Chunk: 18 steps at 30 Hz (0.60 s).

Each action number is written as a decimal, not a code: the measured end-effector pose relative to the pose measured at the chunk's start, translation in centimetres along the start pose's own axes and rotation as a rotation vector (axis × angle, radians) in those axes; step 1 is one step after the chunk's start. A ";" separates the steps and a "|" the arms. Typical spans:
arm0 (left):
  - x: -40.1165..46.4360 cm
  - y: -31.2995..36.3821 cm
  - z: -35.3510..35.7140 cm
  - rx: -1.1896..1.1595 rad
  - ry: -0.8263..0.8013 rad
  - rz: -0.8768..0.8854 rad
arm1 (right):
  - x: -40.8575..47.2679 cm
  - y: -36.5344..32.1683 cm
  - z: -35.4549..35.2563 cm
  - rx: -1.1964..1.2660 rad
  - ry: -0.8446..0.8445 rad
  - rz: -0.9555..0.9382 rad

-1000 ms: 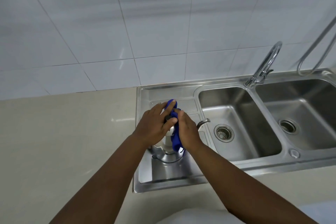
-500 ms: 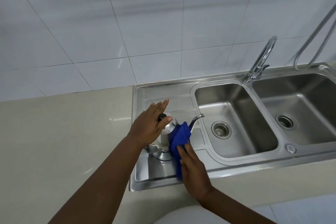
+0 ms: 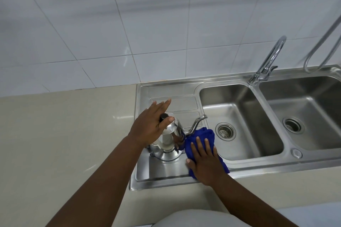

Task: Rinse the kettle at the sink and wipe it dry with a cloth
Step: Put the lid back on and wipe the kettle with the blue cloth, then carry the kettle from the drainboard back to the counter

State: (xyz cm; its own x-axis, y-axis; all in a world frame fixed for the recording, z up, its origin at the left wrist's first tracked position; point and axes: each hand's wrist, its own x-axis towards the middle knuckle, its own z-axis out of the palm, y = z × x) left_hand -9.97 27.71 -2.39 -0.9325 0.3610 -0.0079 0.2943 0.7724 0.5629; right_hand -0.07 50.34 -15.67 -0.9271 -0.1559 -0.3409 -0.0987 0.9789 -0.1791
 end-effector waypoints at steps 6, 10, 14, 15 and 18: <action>-0.1 -0.3 0.4 0.031 0.047 0.019 | 1.0 -0.5 -0.5 0.017 0.006 0.026; -0.9 -0.5 -0.4 -0.168 0.124 0.048 | 0.6 -0.9 -3.1 0.348 0.109 0.073; -3.5 -2.4 -1.5 -0.425 0.386 -0.044 | 0.2 -0.1 -7.1 0.931 0.328 0.141; -4.4 -3.3 -1.7 -0.473 0.388 -0.122 | 0.4 0.1 -8.2 1.019 0.314 0.105; -6.7 -6.2 -1.6 -0.525 0.213 -0.305 | 1.1 0.6 -10.7 1.129 0.243 0.007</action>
State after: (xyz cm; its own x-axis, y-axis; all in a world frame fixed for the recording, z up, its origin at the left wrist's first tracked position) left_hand -5.93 19.67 -4.54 -0.9952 0.0119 -0.0974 -0.0819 0.4454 0.8916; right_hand -4.98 52.20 -6.31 -0.9836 -0.0009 -0.1804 0.1727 0.2842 -0.9431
